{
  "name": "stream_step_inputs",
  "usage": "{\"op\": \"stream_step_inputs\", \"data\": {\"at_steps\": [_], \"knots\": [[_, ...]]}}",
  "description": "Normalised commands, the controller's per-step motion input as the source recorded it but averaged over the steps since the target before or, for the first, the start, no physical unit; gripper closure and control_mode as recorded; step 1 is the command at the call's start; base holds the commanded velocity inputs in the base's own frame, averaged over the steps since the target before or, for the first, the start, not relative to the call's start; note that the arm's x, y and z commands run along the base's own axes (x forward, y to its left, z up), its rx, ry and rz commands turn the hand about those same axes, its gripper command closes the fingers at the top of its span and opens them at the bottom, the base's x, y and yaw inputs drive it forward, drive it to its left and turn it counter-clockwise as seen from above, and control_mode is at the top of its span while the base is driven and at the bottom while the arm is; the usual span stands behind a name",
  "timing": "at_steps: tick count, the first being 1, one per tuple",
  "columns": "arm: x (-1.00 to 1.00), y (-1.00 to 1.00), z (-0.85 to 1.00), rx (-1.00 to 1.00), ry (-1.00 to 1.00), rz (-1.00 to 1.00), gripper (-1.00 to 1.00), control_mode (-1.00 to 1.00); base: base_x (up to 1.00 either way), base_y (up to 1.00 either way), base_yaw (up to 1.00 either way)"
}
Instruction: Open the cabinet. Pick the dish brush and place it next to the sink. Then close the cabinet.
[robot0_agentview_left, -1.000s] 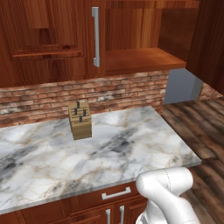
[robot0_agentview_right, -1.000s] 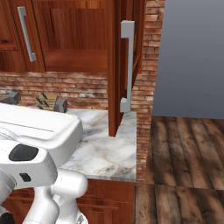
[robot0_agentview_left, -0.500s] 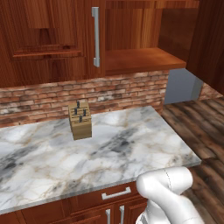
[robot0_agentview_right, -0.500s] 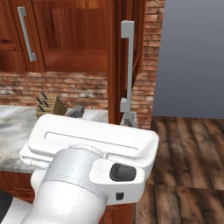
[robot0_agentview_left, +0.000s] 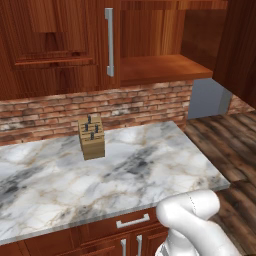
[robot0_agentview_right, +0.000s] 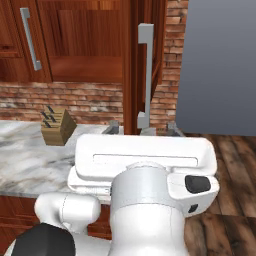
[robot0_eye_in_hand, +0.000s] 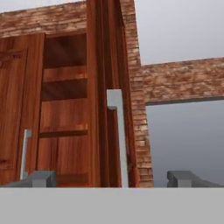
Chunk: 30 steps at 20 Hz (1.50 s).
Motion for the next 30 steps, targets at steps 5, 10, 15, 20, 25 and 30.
{"op": "stream_step_inputs", "data": {"at_steps": [5, 10, 15, 20, 25, 30], "knots": [[0.0, -0.27, -0.04, 0.04, 0.0, 0.46, -1.0, -1.0, 0.0, 0.0, 0.0], [0.09, -0.03, -0.1, 0.02, 0.07, 0.51, -1.0, -1.0, 0.0, 0.0, 0.0], [0.38, -0.01, -0.06, 0.01, 0.09, 0.57, -1.0, -1.0, 0.0, 0.0, 0.0], [0.57, -0.03, -0.11, 0.0, 0.11, 0.39, -1.0, -1.0, 0.0, 0.0, 0.0], [0.32, -0.43, -0.23, 0.0, 0.02, 0.03, -1.0, -1.0, 0.0, 0.0, 0.0], [0.43, -0.19, -0.27, 0.0, 0.0, 0.0, -1.0, -1.0, 0.0, 0.0, 0.0]]}}
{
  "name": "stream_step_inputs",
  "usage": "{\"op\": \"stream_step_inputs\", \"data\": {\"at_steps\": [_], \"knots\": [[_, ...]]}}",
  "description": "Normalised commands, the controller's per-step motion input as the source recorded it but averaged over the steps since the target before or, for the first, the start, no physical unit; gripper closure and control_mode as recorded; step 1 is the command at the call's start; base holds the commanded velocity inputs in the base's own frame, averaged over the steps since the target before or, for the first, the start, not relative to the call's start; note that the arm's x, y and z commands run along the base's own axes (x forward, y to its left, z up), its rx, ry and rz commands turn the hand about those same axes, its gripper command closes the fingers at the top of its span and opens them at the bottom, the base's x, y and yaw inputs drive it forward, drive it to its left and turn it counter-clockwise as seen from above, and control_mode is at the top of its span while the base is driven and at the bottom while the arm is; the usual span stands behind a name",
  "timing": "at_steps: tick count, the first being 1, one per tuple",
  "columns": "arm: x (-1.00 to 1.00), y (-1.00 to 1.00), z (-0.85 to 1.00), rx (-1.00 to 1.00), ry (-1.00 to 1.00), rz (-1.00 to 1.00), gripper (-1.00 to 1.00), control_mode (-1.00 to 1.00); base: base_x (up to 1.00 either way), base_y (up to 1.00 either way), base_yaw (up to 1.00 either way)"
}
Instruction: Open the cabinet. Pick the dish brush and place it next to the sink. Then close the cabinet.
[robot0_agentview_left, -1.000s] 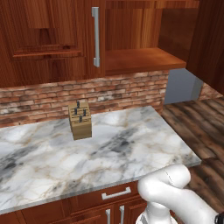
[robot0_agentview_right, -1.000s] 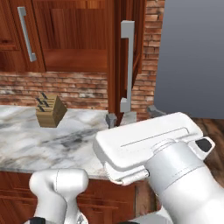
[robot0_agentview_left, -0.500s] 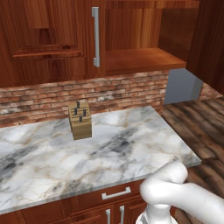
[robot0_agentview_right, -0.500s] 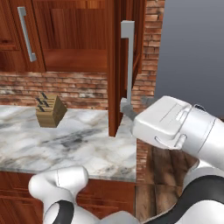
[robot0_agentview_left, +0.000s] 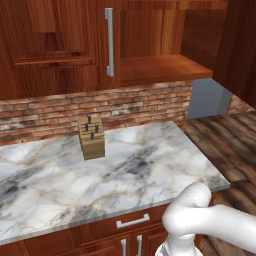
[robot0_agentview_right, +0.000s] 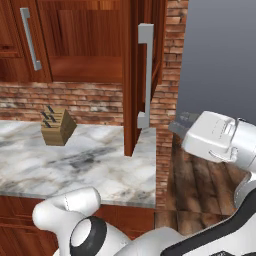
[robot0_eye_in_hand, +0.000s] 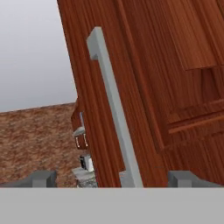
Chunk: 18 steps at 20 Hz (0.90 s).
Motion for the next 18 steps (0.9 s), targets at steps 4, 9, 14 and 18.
{"op": "stream_step_inputs", "data": {"at_steps": [4, 9, 14, 18], "knots": [[0.73, -0.12, -0.15, 0.0, 0.0, 0.0, -1.0, -1.0, 0.0, 0.0, 0.0], [0.46, -0.37, -0.06, 0.0, 0.0, 0.0, -1.0, -1.0, 0.0, 0.0, 0.0], [0.56, -0.1, -0.09, 0.0, 0.0, 0.0, -1.0, -1.0, 0.0, 0.0, 0.0], [0.67, 0.0, -0.1, 0.0, 0.0, 0.0, -1.0, -1.0, 0.0, 0.0, 0.0]]}}
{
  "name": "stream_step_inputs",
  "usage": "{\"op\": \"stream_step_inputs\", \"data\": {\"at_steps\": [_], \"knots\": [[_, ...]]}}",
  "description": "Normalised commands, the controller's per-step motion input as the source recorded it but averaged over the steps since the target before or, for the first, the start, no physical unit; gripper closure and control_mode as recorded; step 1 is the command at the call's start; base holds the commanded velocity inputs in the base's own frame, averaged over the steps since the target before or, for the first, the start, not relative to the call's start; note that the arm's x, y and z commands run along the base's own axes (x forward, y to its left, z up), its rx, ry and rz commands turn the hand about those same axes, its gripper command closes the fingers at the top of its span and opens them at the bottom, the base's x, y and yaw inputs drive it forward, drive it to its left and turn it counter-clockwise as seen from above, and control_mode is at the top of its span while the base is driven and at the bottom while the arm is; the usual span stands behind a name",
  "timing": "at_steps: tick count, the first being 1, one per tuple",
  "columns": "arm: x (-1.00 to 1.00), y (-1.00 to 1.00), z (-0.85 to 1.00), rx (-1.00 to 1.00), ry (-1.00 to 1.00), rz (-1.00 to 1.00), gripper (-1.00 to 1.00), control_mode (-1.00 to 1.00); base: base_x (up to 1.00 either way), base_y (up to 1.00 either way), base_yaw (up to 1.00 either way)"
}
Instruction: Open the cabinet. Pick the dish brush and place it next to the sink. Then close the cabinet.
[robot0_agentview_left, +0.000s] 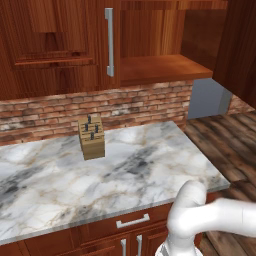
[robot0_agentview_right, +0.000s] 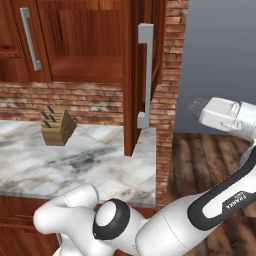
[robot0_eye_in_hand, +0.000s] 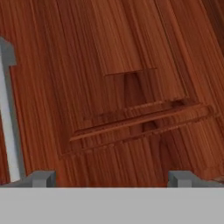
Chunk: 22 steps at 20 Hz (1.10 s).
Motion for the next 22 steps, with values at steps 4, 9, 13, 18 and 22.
{"op": "stream_step_inputs", "data": {"at_steps": [4, 9, 13, 18, 22], "knots": [[0.62, 0.0, 0.0, 0.0, 0.0, 0.0, -1.0, -1.0, 0.0, 0.0, 0.0], [0.57, 0.0, 0.0, 0.0, 0.0, 0.0, -1.0, -1.0, 0.0, 0.0, 0.0], [0.34, 0.1, 0.0, 0.0, -0.02, 0.0, -1.0, -1.0, 0.0, 0.0, 0.0], [0.03, 0.49, 0.0, 0.0, -0.04, 0.0, -1.0, -1.0, 0.0, 0.0, 0.0], [0.0, 0.67, 0.01, 0.0, -0.04, 0.0, -1.0, -1.0, 0.0, 0.0, 0.0]]}}
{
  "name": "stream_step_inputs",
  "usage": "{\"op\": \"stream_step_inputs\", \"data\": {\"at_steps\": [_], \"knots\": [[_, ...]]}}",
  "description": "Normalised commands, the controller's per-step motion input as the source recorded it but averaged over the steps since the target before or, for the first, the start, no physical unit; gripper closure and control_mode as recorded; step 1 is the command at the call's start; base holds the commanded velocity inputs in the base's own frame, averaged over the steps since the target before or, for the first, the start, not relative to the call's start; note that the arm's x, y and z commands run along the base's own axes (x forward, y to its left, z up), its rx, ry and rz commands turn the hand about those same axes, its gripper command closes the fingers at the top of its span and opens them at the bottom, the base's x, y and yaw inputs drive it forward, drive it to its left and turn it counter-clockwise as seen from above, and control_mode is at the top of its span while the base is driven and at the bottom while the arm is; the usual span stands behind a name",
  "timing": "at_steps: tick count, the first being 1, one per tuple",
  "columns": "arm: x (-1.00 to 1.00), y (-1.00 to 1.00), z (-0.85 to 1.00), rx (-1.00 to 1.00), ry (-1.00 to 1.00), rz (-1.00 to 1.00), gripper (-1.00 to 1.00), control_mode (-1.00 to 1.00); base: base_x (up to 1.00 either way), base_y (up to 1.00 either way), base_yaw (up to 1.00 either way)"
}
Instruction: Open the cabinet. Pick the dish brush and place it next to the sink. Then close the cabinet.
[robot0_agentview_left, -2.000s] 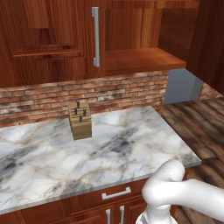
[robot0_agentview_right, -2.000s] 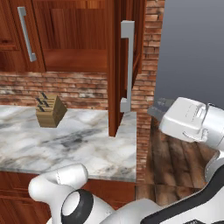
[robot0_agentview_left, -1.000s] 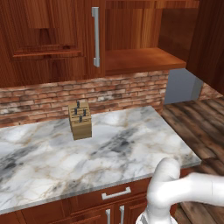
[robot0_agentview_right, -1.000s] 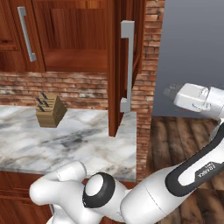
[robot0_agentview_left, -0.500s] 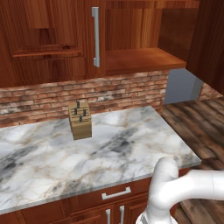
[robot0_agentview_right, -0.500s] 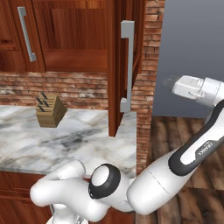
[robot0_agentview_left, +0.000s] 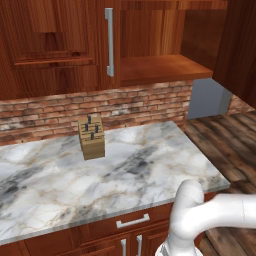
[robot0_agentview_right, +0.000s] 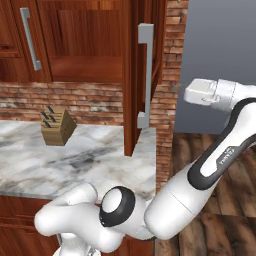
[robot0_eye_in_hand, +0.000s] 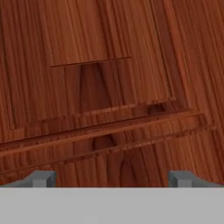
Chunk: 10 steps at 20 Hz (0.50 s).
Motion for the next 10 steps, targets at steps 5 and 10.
{"op": "stream_step_inputs", "data": {"at_steps": [5, 10], "knots": [[0.0, 0.69, 0.01, 0.0, -0.03, 0.0, -1.0, -1.0, 0.0, 0.0, 0.0], [0.0, 0.83, 0.2, 0.0, 0.0, -0.02, -1.0, -1.0, 0.0, 0.0, 0.0]]}}
